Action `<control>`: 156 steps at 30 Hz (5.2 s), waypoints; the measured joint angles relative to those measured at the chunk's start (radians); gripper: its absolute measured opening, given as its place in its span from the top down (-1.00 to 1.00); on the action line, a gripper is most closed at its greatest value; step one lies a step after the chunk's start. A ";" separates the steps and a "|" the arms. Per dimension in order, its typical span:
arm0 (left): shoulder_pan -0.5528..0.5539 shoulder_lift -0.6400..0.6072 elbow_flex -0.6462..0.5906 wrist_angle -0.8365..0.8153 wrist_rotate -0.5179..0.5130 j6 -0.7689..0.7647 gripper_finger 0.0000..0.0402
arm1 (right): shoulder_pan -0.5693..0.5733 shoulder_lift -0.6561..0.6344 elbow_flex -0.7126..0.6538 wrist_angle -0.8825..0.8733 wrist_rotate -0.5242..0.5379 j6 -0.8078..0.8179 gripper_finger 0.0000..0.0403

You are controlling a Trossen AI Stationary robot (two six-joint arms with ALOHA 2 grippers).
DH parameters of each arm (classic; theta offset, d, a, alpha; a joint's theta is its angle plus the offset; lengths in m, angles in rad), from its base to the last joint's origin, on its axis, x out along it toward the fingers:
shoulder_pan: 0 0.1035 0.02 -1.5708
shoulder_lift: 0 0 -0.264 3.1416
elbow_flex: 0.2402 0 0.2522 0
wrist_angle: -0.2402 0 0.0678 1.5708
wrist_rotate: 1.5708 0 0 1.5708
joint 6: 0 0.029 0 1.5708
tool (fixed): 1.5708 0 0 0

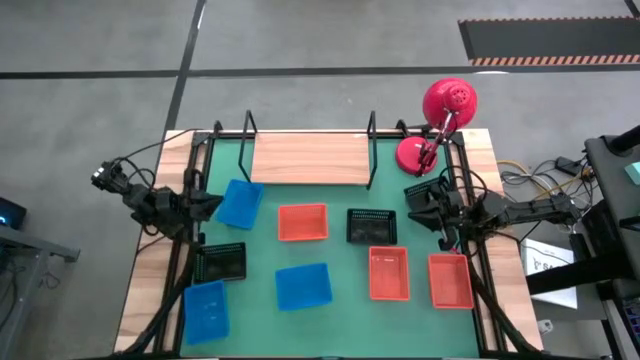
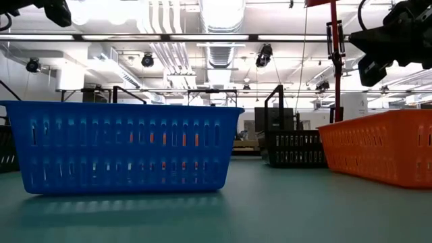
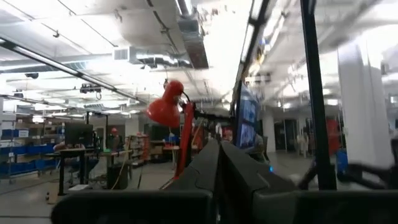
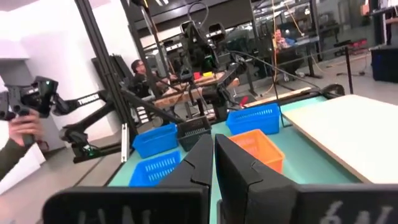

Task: Stack baskets on shelf by color
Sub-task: Put the left orange basket on the shelf

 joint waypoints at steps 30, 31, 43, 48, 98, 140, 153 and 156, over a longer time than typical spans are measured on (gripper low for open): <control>0.000 0.105 0.000 0.169 0.013 0.221 1.00 | 0.243 0.899 0.247 0.755 0.232 -0.413 0.95; 0.000 0.102 0.003 0.169 0.013 0.221 1.00 | 0.263 0.934 0.286 0.747 0.260 -0.434 0.95; 0.000 0.060 0.008 0.169 0.013 0.219 1.00 | 0.329 1.238 0.833 0.168 0.374 -0.438 0.95; 0.000 0.077 0.005 0.164 0.012 0.212 1.00 | 0.324 1.336 1.060 -0.153 0.373 -0.439 0.95; 0.000 0.103 0.005 0.163 0.011 0.212 1.00 | -0.090 1.943 1.563 -0.887 0.133 -1.474 0.36; 0.000 0.103 0.005 0.163 0.011 0.212 1.00 | -0.205 2.076 2.076 -0.868 0.334 -0.600 0.96; 0.000 0.106 0.005 0.164 0.009 0.213 1.00 | -0.291 2.319 2.320 -1.078 0.404 -0.509 0.96; 0.000 0.105 0.005 0.163 -0.001 0.213 1.00 | -0.296 2.315 2.320 -1.083 0.389 -0.510 0.96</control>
